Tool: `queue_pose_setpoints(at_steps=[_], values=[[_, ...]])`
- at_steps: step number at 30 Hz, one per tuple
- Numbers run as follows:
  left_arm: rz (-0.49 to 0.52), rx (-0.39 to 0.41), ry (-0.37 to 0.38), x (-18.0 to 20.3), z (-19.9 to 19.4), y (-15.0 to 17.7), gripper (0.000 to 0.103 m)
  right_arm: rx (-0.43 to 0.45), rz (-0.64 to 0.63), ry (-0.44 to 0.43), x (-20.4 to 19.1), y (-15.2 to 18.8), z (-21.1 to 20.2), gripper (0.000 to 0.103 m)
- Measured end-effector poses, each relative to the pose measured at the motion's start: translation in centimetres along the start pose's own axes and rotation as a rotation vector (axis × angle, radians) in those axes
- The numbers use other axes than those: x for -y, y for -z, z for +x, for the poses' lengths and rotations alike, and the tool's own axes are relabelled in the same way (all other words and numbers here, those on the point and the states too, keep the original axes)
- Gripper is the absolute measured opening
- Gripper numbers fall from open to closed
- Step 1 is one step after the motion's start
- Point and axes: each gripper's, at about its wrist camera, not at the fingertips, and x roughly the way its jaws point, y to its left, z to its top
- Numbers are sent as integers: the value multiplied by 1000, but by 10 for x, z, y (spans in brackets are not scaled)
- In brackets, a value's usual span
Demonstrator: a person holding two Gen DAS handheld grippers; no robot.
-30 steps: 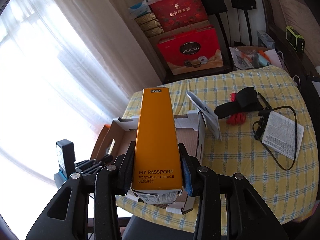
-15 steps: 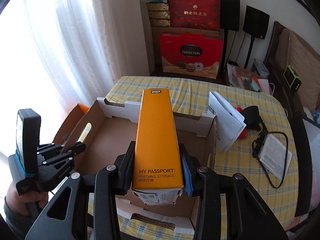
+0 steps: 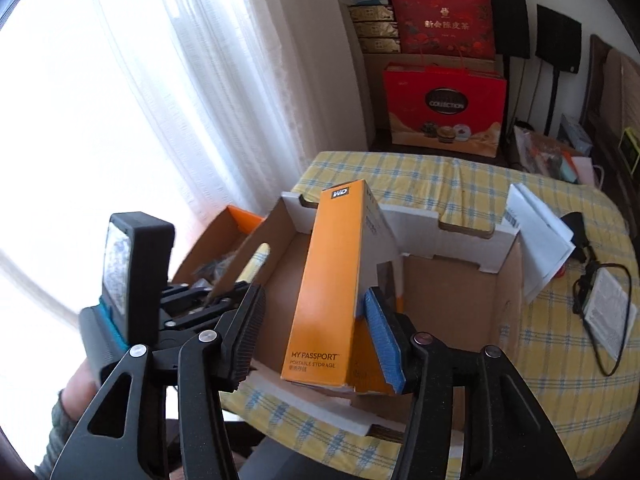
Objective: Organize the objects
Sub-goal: 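Carry the orange box with the right gripper over the cardboard tray, then lower the orange box into the tray and open the right gripper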
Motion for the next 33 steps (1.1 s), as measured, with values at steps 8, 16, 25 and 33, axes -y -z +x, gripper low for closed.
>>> queue_pose_setpoints(at_steps=[8, 16, 25, 33], values=[[-18, -4, 26, -4, 1, -2, 4, -37, 28, 7, 17, 4, 4, 48], [-16, -7, 26, -6, 1, -1, 4, -139, 108, 23, 51, 15, 30, 45], [-17, -7, 27, -7, 1, -2, 4, -229, 144, -49, 44, 31, 58, 32], [-81, -25, 76, -21, 4, 1, 4, -220, 114, -22, 35, 32, 62, 31]])
